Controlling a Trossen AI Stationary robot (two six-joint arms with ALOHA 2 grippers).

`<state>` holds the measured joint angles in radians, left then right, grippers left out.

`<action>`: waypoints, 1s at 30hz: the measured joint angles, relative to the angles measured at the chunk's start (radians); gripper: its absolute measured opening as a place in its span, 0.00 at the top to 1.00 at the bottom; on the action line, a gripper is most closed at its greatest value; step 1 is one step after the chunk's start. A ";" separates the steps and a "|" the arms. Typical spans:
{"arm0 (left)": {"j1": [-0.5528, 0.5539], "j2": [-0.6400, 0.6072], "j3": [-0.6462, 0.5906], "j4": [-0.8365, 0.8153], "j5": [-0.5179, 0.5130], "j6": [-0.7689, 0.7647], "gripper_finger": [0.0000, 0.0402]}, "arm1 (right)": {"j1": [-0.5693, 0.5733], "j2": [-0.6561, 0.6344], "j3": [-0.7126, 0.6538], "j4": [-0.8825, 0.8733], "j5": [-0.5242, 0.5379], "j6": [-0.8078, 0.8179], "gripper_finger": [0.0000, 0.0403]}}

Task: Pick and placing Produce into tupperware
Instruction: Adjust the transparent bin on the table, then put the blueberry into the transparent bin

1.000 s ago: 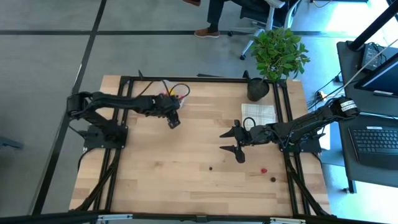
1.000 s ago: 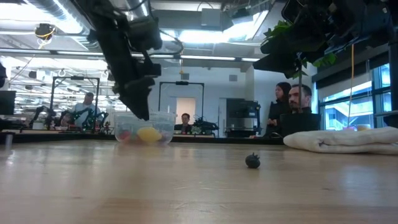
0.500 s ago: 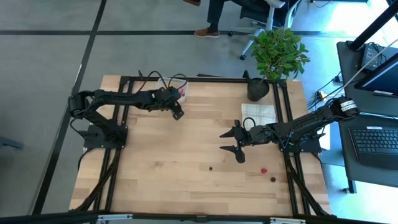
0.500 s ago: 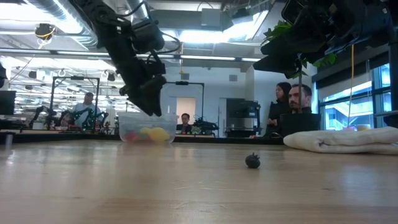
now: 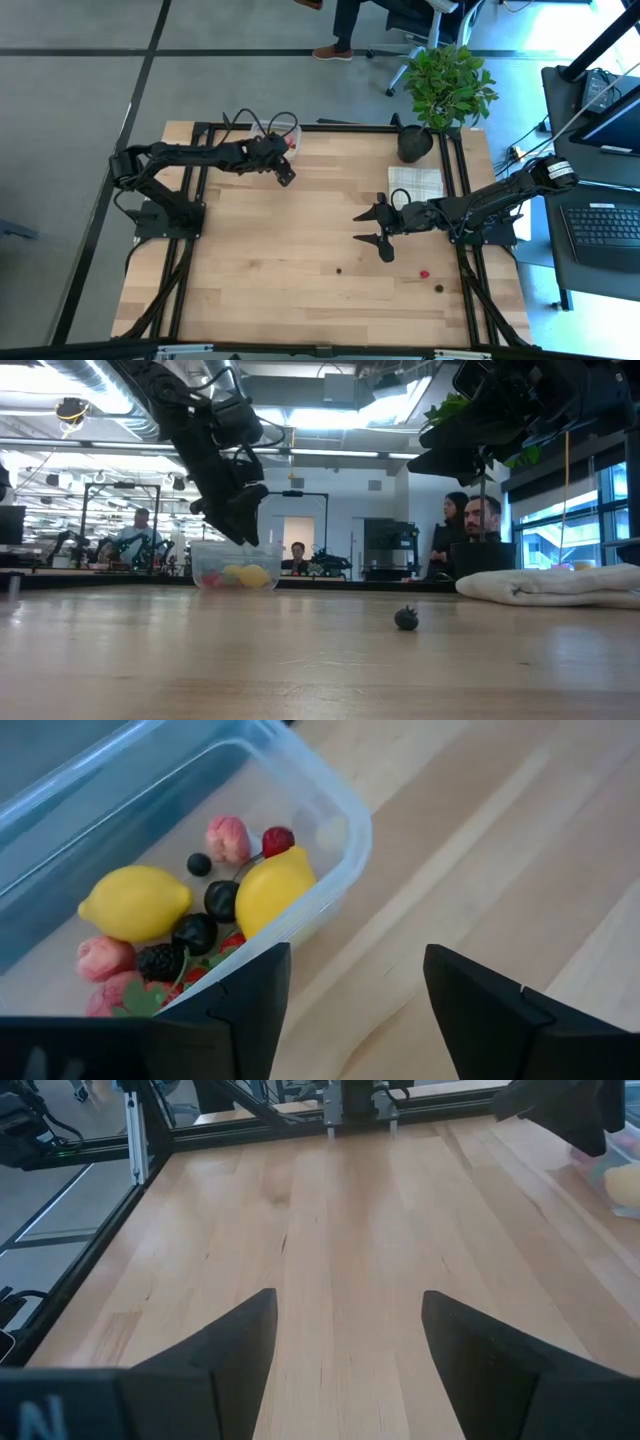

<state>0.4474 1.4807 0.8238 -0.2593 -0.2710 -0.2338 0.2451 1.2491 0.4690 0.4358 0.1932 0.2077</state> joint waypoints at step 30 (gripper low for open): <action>-0.474 -0.084 0.000 0.174 0.319 0.191 0.45 | 0.000 0.001 0.000 -0.010 0.000 0.025 0.38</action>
<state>-0.0268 1.3972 0.8238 -0.0848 0.0480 -0.0425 0.2451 1.2499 0.4690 0.4255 0.1932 0.2332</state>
